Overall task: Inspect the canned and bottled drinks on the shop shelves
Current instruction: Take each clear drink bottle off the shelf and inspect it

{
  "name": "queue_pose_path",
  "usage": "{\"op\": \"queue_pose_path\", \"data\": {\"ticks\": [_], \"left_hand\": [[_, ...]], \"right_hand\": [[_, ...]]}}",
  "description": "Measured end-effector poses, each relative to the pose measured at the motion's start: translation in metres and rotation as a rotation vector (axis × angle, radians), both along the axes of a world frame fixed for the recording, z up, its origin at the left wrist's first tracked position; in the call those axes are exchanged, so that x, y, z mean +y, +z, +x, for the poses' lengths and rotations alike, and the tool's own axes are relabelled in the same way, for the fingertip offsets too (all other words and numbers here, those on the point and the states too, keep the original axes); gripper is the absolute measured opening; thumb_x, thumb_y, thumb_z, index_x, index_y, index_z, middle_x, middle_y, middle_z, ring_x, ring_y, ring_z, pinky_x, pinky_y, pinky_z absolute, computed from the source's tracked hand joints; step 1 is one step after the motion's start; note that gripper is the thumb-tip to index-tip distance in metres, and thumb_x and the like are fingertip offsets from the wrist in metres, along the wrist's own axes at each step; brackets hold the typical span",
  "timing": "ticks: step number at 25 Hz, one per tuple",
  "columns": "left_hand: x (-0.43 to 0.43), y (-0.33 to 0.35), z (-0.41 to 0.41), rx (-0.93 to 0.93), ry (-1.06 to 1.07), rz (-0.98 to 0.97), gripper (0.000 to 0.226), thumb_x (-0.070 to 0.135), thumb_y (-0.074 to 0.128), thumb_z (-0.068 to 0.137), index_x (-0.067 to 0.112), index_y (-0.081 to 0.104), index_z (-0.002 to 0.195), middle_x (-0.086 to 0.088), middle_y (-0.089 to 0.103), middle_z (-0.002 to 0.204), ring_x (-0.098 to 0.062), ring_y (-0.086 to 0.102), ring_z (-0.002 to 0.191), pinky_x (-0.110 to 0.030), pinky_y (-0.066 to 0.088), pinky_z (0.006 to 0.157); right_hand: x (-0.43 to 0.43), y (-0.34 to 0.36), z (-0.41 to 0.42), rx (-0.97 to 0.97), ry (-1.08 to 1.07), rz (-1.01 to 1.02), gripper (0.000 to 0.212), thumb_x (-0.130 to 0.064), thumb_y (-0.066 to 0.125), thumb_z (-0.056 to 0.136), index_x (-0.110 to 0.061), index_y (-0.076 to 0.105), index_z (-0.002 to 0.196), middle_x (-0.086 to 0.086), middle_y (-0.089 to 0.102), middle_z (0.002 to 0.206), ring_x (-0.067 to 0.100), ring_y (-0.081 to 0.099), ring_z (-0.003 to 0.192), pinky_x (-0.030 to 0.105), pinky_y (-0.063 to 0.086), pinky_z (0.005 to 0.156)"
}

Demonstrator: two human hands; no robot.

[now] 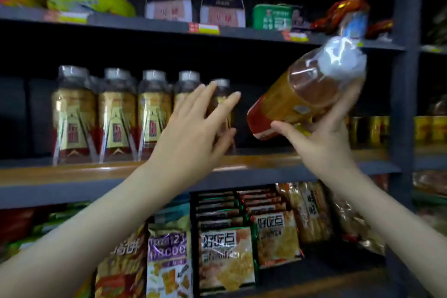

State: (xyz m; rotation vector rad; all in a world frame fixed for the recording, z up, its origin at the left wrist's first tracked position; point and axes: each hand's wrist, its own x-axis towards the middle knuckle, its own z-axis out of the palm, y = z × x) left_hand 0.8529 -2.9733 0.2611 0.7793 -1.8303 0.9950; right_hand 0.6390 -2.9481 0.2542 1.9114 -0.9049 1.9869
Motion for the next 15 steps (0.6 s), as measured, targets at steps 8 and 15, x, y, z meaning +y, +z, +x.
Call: {"op": "queue_pose_path", "data": {"ticks": [8,15], "left_hand": [[-0.065,0.021,0.019,-0.071,0.352,-0.061,0.076,0.057,0.061,0.079,0.023,0.042,0.145,-0.023,0.018,0.158,-0.043,0.018,0.145,-0.067,0.003,0.11],[-0.083,0.031,0.036,-0.194,0.38,-0.098,0.073,0.063,0.032,0.082,0.023,0.05,0.141,-0.021,0.025,0.156,-0.04,0.024,0.143,-0.067,0.006,0.11]], "right_hand": [[-0.059,0.033,-0.005,0.208,-0.03,0.437,0.123,-0.009,0.079,0.077,-0.044,-0.016,0.147,-0.015,0.028,0.14,0.006,0.049,0.116,0.026,0.043,0.098],[-0.124,0.048,0.002,0.484,-0.193,0.65,0.108,-0.022,0.069,0.087,-0.051,-0.018,0.145,0.011,-0.023,0.158,0.034,0.033,0.139,0.025,0.044,0.092]]}}
